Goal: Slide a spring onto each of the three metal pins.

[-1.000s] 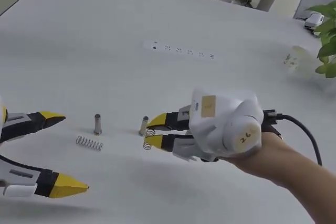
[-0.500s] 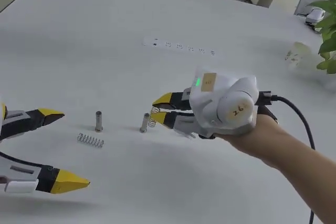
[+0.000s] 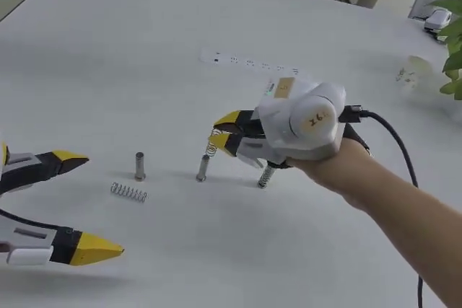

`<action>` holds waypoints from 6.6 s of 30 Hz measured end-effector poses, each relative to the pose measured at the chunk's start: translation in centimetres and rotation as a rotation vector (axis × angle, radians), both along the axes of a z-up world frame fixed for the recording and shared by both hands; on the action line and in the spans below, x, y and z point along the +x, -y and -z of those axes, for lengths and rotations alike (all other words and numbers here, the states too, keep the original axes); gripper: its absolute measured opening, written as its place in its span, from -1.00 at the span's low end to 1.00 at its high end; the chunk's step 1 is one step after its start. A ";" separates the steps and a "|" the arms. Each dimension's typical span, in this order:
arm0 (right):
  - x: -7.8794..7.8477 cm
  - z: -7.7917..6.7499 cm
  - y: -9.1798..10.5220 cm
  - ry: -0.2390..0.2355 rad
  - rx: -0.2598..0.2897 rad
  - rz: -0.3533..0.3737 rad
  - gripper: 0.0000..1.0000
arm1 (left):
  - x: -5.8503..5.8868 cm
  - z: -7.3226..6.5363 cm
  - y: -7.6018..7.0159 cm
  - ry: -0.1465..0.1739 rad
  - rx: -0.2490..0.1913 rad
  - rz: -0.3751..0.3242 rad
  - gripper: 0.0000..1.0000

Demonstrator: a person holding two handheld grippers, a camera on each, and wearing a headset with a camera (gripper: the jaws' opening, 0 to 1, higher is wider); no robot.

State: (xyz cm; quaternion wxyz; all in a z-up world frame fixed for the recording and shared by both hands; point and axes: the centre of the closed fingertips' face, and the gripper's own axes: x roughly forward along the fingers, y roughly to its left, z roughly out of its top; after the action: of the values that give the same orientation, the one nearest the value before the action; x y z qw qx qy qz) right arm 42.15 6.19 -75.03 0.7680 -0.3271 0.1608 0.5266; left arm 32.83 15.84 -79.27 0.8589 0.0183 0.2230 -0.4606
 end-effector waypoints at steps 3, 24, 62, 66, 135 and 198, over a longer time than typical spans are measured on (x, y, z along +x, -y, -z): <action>-0.1 0.3 -0.2 -0.010 0.004 -0.004 -0.85 | 0.0 0.0 0.0 -0.001 -0.002 -0.003 0.91; -0.3 4.8 -0.2 -0.055 -0.095 -0.023 -0.85 | -0.3 0.3 -0.8 -0.010 0.000 -0.022 0.87; -1.2 4.6 -0.7 -0.184 0.040 0.067 -0.61 | -0.4 0.0 -0.9 -0.015 -0.013 -0.027 0.79; -1.5 3.7 -0.8 -0.215 0.113 0.095 -0.61 | -0.3 0.0 -0.9 -0.015 -0.015 -0.027 0.79; -6.4 6.8 -7.3 -0.340 0.084 -0.019 -0.71 | -0.6 0.1 -1.5 -0.018 -0.010 -0.045 0.74; -6.5 5.8 -2.6 -0.280 0.004 -0.080 -0.84 | -0.9 -0.1 0.2 -0.036 -0.024 0.021 0.48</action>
State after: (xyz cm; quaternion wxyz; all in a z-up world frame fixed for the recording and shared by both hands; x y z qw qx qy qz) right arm 35.66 8.82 -80.83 0.7171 -0.2552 0.2522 0.5975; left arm 31.92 15.63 -79.13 0.8500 0.0021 0.2326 -0.4726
